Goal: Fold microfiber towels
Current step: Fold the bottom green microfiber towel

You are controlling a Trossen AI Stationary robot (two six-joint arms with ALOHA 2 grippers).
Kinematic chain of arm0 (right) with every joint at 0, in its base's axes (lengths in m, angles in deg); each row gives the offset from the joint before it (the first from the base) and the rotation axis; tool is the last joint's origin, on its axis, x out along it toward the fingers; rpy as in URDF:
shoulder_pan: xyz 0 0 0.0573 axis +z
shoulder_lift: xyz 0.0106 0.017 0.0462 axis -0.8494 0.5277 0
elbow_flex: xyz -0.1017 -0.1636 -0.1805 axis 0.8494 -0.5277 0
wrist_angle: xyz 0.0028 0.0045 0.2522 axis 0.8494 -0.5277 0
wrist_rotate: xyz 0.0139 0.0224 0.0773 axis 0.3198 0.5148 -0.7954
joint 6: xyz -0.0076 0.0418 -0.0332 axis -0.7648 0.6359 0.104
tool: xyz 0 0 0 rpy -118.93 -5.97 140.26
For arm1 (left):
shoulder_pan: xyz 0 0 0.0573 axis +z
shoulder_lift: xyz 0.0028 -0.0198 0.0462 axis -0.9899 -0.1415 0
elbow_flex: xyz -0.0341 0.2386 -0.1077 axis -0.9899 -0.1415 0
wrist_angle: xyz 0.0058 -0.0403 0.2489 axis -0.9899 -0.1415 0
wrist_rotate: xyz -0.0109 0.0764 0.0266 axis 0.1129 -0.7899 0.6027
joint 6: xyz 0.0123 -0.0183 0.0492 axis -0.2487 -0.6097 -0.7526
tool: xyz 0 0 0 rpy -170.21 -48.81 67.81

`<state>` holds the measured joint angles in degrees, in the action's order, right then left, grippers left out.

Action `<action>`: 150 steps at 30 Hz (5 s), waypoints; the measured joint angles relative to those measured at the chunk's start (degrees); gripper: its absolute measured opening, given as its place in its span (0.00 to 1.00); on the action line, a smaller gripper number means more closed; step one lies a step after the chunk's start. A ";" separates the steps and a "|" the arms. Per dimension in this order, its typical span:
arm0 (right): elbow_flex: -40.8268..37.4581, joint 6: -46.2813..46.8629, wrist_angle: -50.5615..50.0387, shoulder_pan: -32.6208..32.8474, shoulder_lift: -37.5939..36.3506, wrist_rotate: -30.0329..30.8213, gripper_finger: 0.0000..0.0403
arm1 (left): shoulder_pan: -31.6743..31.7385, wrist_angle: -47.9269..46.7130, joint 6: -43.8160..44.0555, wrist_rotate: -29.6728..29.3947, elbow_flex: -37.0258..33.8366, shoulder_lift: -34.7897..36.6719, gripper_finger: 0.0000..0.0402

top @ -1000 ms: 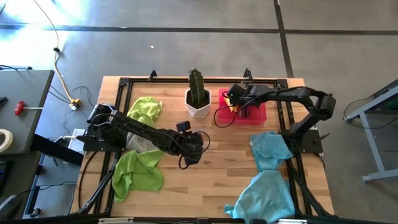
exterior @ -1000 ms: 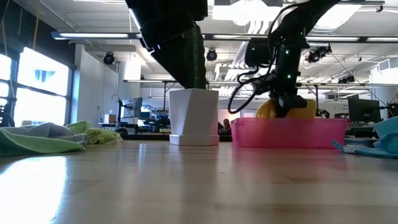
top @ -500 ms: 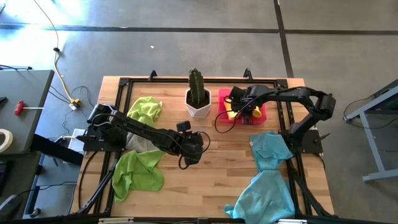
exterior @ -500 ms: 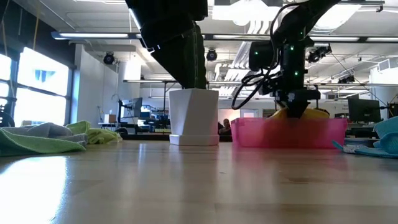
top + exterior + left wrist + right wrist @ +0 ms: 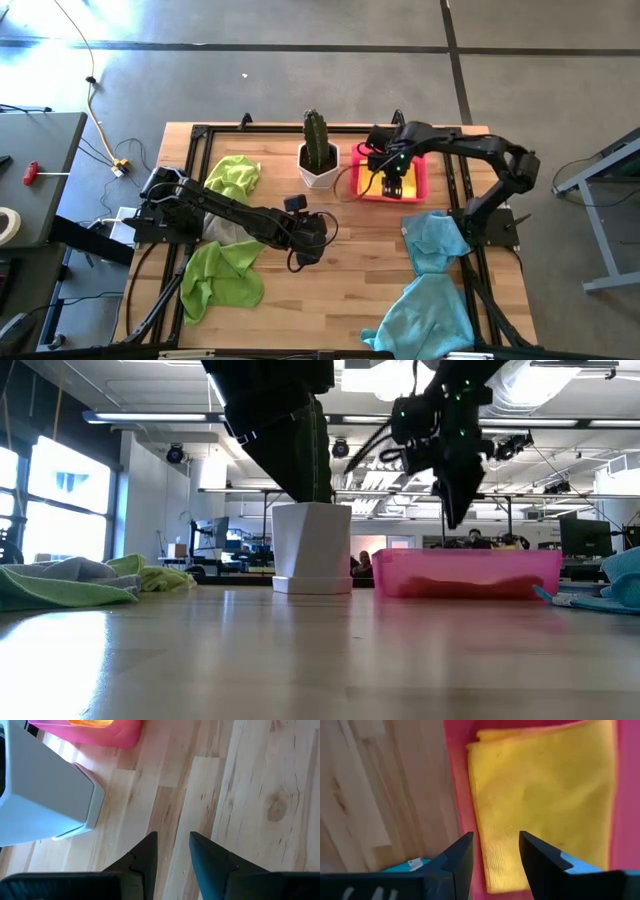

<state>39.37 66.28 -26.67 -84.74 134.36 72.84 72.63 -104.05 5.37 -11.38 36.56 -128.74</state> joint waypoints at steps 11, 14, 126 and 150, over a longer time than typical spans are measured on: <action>8.56 10.13 -2.13 9.83 -4.69 -1.90 0.37 | -3.02 -14.38 8.01 5.09 0.02 -0.01 0.25; 8.53 12.96 -1.49 15.68 -5.11 -2.30 0.37 | -6.01 -21.93 11.79 6.94 0.02 -0.32 0.25; 8.39 -12.33 81.39 50.60 29.31 13.12 0.37 | -15.34 -32.43 19.30 34.40 18.53 17.30 0.00; 8.56 -10.45 75.50 51.04 16.83 28.58 0.37 | -15.65 -30.06 13.39 32.83 18.51 15.65 0.00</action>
<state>47.93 55.83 48.83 -33.70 151.19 101.41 56.99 -134.11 18.76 21.45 55.07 -113.09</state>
